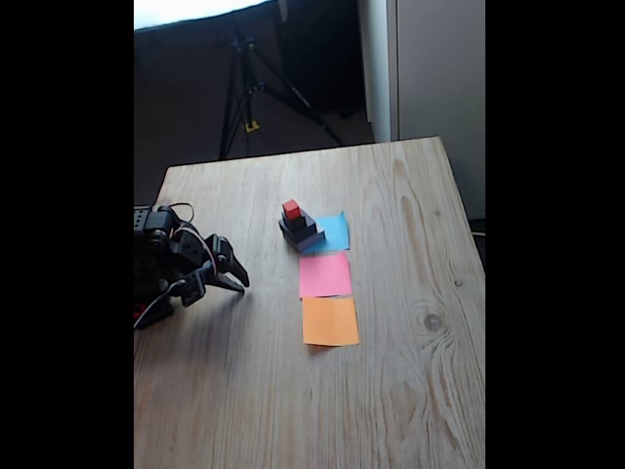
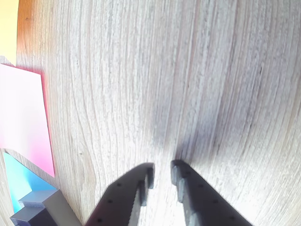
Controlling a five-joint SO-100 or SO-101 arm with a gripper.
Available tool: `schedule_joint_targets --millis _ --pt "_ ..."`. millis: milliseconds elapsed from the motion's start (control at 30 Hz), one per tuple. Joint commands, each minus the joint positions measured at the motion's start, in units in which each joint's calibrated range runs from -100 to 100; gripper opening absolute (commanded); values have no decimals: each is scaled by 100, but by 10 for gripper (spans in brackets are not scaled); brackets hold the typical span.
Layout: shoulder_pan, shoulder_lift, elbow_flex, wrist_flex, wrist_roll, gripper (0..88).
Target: Tower of hanoi
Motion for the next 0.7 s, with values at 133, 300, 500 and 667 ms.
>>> schedule_joint_targets --millis 133,300,500,667 --pt "-55 -76 43 39 -136 1" --pt "79 -76 43 39 -453 4" --pt "87 -76 43 39 -453 2" --pt "95 -76 43 39 -504 7"
